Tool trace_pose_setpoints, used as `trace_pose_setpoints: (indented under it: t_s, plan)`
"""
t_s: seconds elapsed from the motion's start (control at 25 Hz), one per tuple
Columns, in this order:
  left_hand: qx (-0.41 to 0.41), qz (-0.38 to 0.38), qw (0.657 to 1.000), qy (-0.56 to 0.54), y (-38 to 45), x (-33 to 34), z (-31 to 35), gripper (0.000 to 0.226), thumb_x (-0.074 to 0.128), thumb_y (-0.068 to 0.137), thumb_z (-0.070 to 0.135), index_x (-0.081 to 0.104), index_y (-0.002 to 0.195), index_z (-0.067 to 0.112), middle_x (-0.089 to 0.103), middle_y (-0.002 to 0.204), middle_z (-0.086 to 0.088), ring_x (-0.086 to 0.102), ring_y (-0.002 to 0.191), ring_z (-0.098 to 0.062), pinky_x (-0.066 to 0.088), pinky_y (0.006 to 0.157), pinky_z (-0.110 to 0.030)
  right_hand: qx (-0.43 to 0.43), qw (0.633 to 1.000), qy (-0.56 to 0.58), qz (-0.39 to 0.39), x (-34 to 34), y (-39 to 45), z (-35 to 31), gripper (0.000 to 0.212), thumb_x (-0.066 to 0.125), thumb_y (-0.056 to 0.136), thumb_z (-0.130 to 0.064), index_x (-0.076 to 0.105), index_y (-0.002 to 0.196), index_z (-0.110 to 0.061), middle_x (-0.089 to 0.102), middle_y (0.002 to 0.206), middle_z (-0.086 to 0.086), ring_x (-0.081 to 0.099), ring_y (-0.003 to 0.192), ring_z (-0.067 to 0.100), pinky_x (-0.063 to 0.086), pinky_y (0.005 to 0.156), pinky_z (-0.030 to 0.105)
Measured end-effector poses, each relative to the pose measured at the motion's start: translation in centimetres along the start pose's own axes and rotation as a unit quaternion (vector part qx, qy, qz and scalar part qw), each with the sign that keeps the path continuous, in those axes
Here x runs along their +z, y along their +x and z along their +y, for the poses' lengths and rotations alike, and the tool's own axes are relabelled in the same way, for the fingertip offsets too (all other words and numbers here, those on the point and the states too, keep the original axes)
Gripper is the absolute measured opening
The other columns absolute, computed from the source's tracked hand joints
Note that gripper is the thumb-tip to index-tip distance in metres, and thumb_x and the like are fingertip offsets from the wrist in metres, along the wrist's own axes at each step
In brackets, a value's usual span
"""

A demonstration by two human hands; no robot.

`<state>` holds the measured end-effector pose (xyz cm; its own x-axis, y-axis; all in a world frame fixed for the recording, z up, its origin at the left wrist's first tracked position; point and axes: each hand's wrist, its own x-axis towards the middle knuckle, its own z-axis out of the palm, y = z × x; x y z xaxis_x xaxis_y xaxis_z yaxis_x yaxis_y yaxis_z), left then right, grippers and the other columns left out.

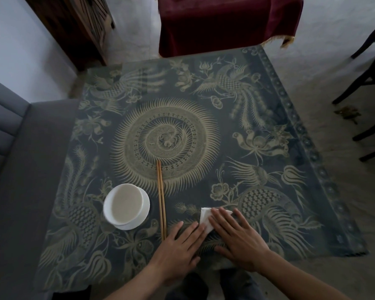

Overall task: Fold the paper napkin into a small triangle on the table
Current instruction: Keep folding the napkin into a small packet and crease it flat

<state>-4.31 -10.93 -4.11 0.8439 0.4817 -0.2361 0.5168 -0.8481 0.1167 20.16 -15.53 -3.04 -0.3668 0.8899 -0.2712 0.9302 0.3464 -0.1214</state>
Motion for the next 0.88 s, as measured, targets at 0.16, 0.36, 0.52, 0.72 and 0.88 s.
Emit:
trace_pose_setpoints:
  t_s: [0.16, 0.36, 0.52, 0.72, 0.88]
  plan:
    - [0.011, 0.02, 1.0, 0.021, -0.8, 0.3, -0.1, 0.069, 0.049, 0.089, 0.049, 0.04, 0.147, 0.013, 0.042, 0.153, -0.004, 0.042, 0.138, -0.022, 0.034, 0.108, -0.051, -0.001, 1.0, 0.0, 0.003, -0.3, 0.0, 0.0, 0.076, 0.036, 0.094, -0.063, 0.027, 0.151, -0.013, 0.022, 0.159, 0.009, 0.018, 0.145, 0.027, 0.013, 0.11, 0.051]
    - [-0.026, 0.076, 0.997, -0.022, 0.3, -0.7, 0.7, 0.057, 0.055, 0.087, 0.042, 0.055, 0.137, 0.014, 0.057, 0.138, -0.002, 0.055, 0.124, -0.022, 0.043, 0.104, -0.046, 0.007, 1.0, 0.002, -0.004, -0.4, 0.1, -0.2, 0.077, 0.032, 0.095, -0.062, 0.021, 0.153, -0.012, 0.015, 0.16, 0.009, 0.012, 0.147, 0.027, 0.01, 0.112, 0.051]
    - [-0.073, 0.094, 0.992, -0.049, 1.8, -1.6, 1.5, 0.048, 0.053, 0.09, 0.04, 0.056, 0.132, 0.018, 0.059, 0.128, 0.0, 0.053, 0.122, -0.022, 0.031, 0.109, -0.042, 0.014, 1.0, 0.002, -0.006, -0.2, 0.2, -0.2, 0.079, 0.027, 0.096, -0.064, 0.018, 0.153, -0.01, 0.012, 0.161, 0.009, 0.007, 0.148, 0.026, 0.006, 0.112, 0.051]
    - [-0.098, 0.064, 0.99, -0.085, 3.5, -2.2, 1.8, 0.062, 0.041, 0.098, 0.041, 0.027, 0.153, 0.015, 0.021, 0.162, -0.003, 0.013, 0.15, -0.018, 0.013, 0.119, -0.044, 0.021, 1.0, 0.021, -0.002, 0.0, 0.2, -0.1, 0.08, 0.028, 0.097, -0.064, 0.014, 0.153, -0.009, 0.008, 0.161, 0.008, 0.005, 0.148, 0.025, 0.006, 0.113, 0.05]
    - [-0.106, 0.042, 0.987, -0.114, 3.4, -1.5, 1.7, 0.069, 0.038, 0.1, 0.043, 0.007, 0.156, 0.017, 0.009, 0.164, -0.002, 0.002, 0.15, -0.017, 0.007, 0.116, -0.047, 0.019, 1.0, 0.021, 0.001, 0.3, 0.2, -0.1, 0.077, 0.031, 0.098, -0.06, 0.014, 0.153, -0.01, 0.01, 0.161, 0.009, 0.005, 0.148, 0.026, 0.007, 0.113, 0.05]
